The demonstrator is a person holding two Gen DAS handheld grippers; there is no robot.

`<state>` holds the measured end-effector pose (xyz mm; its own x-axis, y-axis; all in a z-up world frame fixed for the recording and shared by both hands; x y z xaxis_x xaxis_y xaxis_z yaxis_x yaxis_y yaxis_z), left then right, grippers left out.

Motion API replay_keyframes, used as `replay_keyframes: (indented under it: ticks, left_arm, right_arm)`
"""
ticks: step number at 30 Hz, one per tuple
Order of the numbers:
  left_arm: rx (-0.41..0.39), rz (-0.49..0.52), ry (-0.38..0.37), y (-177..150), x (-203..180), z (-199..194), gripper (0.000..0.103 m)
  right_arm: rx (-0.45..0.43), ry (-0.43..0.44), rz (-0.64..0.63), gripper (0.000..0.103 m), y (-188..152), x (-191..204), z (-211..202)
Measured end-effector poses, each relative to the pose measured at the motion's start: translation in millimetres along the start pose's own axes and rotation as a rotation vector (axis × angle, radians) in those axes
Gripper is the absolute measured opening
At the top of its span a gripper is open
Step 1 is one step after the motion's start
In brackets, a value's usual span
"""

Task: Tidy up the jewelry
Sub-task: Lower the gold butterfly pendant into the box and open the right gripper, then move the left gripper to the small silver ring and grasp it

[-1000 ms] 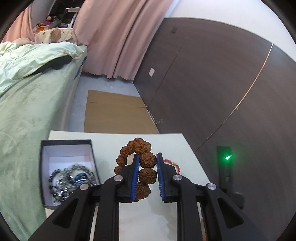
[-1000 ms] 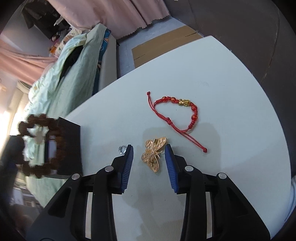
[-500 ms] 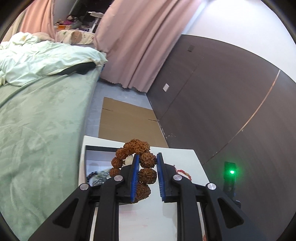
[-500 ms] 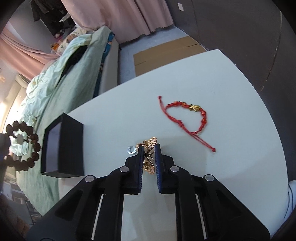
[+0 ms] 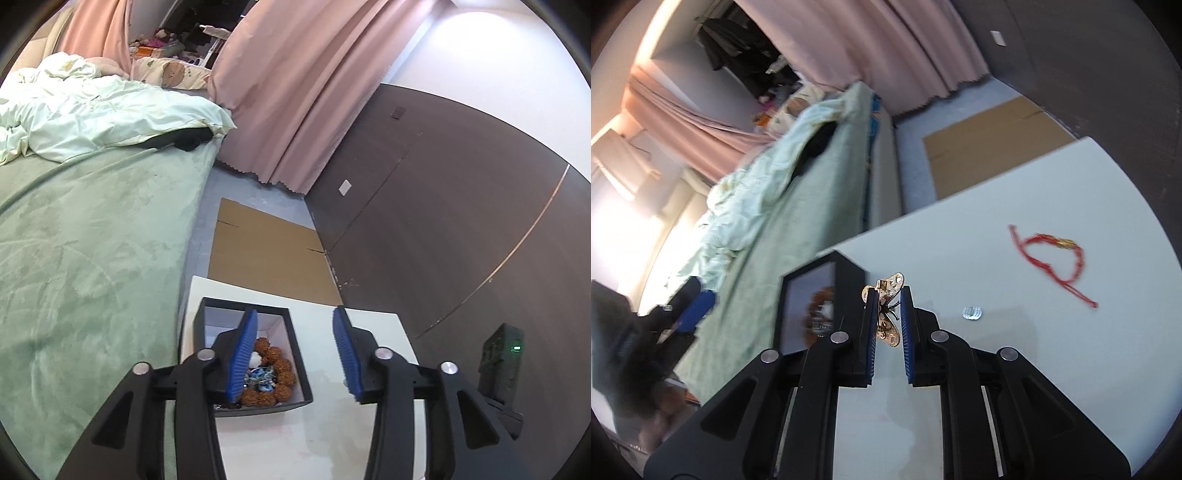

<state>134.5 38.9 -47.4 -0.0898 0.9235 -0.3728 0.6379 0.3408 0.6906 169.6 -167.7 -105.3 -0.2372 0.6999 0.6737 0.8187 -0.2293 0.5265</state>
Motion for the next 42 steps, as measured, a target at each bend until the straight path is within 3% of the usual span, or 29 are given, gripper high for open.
replay_keyframes:
  ticks: [4,6,14,29,30,31,33,34,42]
  left_arm:
    - [-0.013,-0.004,0.015,4,5,-1,0.058]
    - [-0.02,-0.006,0.024,6,8,-2,0.071]
    - [-0.037,-0.032,0.07,15,23,0,0.095]
    - [0.011,-0.074,0.116,20,42,28,0.095]
    - [0.014,-0.077,0.115,20,42,30,0.095]
    - [0.016,-0.077,0.114,20,42,31,0.095]
    - [0.02,-0.074,0.112,20,40,35,0.095]
    - [0.022,-0.073,0.112,20,38,36,0.095]
    - [0.044,-0.029,0.088,10,11,47,0.095]
  right_arm:
    - [-0.009,0.058,-0.018,0.013,0,22,4]
    - [-0.003,0.086,-0.019,0.013,-1,29,10]
    - [0.03,0.159,-0.027,0.013,-9,53,33]
    - [0.083,0.212,-0.059,0.015,-10,66,69]
    - [0.098,0.217,-0.064,0.026,-11,68,72]
    - [0.111,0.219,-0.062,0.048,-11,67,74]
    - [0.087,0.19,-0.056,0.064,-8,59,69]
    - [0.071,0.177,-0.056,0.068,-5,55,65]
    - [0.0,0.096,-0.018,0.076,18,15,20]
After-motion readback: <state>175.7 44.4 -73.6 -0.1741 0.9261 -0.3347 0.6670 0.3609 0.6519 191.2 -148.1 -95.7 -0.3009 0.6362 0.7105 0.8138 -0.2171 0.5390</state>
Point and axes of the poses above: each gripper's, at about its wrist camera, not at the fingertips, and z roughly the way its jaws point, x to its left, y to its top, the point moved 8 cm from there along z, roughly the way its jaws point, and after that the axes turned 11 degrees about y, right-handed, at the moved point
